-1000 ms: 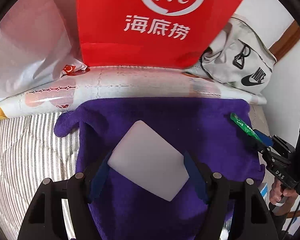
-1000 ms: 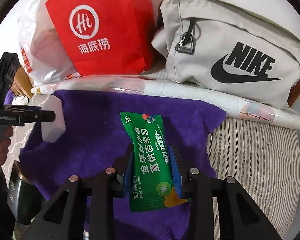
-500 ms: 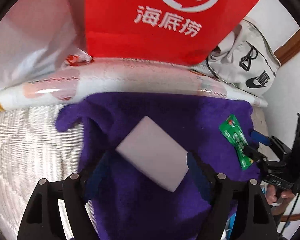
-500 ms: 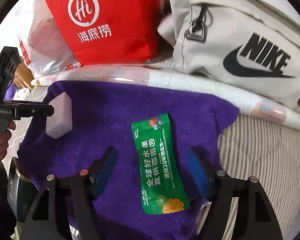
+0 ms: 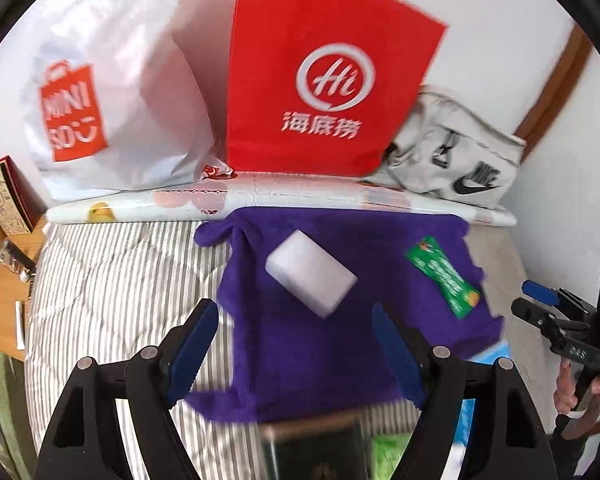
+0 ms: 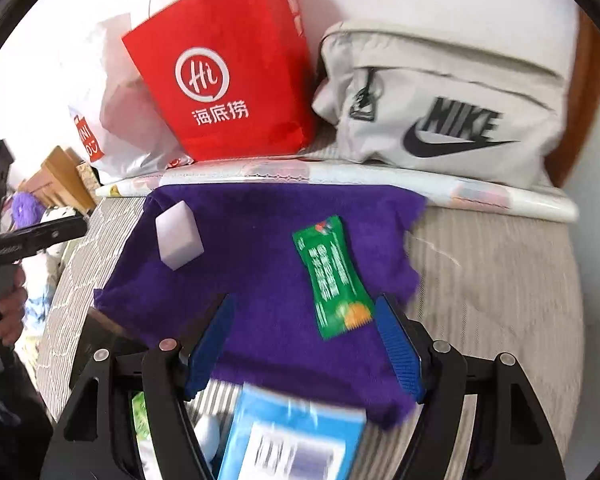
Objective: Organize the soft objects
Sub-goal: 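Move both tools back toward the pile of items, then grasp a white glove with the right tool while the left tool grasps white cloth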
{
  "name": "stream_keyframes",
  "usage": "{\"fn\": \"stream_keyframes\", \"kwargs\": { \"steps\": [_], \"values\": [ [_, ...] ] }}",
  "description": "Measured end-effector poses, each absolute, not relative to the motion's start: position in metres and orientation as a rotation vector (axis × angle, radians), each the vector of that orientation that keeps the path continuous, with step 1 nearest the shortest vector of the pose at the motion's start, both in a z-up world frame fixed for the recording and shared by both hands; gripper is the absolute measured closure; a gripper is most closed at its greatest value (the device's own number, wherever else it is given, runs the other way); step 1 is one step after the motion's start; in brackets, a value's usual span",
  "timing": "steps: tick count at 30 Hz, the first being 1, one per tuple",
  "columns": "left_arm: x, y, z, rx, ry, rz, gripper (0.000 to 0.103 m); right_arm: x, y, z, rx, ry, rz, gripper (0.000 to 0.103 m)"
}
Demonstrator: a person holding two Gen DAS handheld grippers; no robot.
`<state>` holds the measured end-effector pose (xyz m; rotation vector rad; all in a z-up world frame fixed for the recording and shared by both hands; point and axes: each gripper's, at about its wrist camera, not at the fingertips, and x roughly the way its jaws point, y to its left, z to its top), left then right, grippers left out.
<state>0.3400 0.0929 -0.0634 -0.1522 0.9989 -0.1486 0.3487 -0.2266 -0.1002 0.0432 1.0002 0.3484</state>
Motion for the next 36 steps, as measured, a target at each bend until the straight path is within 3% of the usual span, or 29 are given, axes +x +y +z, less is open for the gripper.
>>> {"fn": "stream_keyframes", "kwargs": {
  "steps": [2,5,11,23,36],
  "values": [
    [0.320,0.094,-0.054,-0.154,0.964,-0.151,0.026,0.331,-0.229,-0.092,0.031,0.994,0.331,0.027],
    [0.281,0.093,-0.043,-0.162,0.921,-0.156,0.026,0.295,-0.233,-0.076,-0.012,0.934,0.276,0.014],
    [0.218,0.089,-0.036,-0.150,0.930,-0.129,0.026,0.225,-0.239,-0.059,-0.084,0.767,0.251,0.014],
    [0.133,0.068,-0.070,-0.102,0.970,-0.141,0.026,0.126,-0.241,-0.084,0.064,0.795,0.391,0.014],
    [0.111,0.087,-0.113,-0.163,1.035,-0.141,0.026,0.133,-0.163,-0.129,-0.010,0.869,0.509,0.014]
  ]
}}
